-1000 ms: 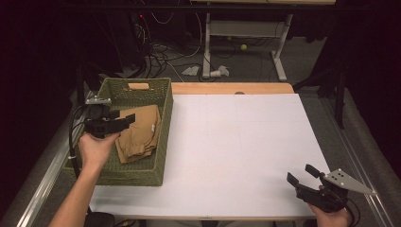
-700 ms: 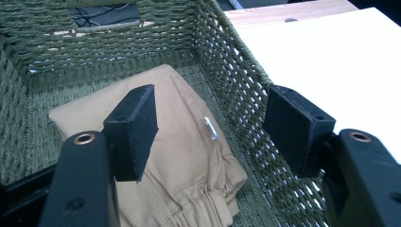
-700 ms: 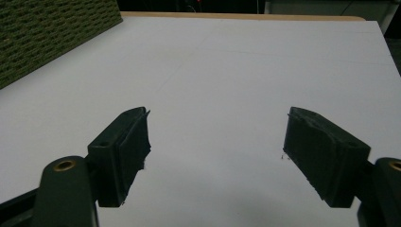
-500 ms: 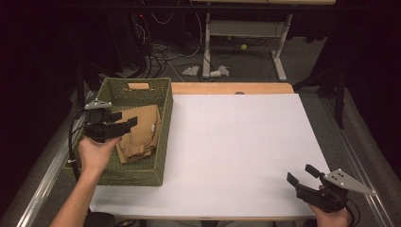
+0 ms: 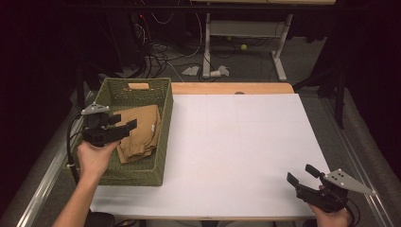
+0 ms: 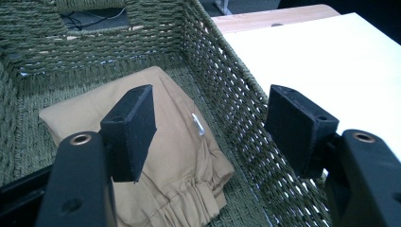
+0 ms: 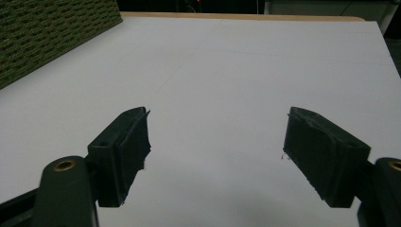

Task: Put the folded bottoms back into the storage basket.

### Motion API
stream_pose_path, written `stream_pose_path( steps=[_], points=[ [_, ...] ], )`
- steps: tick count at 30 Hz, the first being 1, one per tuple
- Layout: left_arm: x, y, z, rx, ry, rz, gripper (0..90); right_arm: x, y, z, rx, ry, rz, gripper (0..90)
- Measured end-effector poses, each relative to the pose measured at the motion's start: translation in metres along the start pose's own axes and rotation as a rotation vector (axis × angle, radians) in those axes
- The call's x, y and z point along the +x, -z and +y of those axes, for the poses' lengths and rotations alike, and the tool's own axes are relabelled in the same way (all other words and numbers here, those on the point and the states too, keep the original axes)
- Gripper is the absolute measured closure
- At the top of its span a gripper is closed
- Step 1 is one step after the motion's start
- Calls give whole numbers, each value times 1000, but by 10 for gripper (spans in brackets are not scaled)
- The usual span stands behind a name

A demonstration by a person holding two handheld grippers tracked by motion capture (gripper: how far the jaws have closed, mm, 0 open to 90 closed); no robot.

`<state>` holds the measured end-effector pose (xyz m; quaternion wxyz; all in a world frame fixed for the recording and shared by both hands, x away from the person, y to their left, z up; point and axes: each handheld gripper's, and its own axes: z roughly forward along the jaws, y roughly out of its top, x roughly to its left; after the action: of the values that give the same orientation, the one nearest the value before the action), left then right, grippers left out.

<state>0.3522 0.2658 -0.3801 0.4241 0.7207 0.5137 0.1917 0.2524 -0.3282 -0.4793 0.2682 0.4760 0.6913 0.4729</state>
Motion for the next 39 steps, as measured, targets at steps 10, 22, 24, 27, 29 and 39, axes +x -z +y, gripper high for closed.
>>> stream_pose_path(
  steps=[10, 22, 24, 27, 29, 39],
  points=[
    [-2, 8, -12, -18, -1, -19, 327, 0, 0, 0, -1, -1, -1, 238],
    [-4, 15, -26, -32, 6, -36, 327, 0, 0, 0, 0, -1, -2, 238],
    [-4, 16, -28, -34, 7, -38, 327, 0, 0, 0, 0, -1, -2, 238],
    [-4, 17, -30, -37, 5, -36, 327, 0, 0, 0, -1, -2, -2, 238],
    [-5, 18, -32, -39, -4, -24, 305, 0, 0, 0, -1, -2, -2, 238],
    [-5, 24, -38, -60, -3, -15, 296, 0, 0, 0, -1, -2, -3, 238]
  ],
)
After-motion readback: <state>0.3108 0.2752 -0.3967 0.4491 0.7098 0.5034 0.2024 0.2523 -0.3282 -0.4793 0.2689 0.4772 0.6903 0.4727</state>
